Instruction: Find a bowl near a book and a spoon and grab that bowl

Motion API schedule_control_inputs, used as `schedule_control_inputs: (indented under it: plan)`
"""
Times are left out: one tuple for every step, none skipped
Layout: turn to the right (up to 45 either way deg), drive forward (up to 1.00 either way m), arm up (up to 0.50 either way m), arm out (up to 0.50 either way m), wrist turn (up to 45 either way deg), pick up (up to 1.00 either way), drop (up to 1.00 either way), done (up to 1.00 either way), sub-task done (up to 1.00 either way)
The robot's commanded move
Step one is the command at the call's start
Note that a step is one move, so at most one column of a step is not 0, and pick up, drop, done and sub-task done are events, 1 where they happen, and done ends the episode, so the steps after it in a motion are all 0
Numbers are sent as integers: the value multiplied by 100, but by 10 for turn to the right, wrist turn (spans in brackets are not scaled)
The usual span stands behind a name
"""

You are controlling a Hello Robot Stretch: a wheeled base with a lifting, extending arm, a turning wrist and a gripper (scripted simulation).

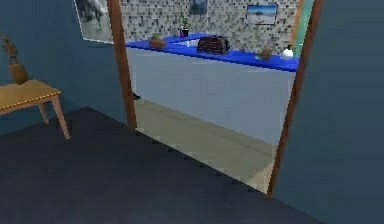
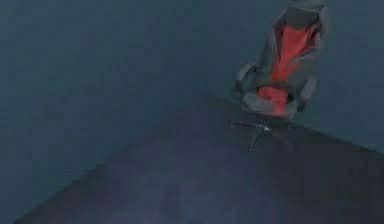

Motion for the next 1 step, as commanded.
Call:
schedule_control_inputs:
  plan:
    - [0,90,0,0,0,0,0,0,0]
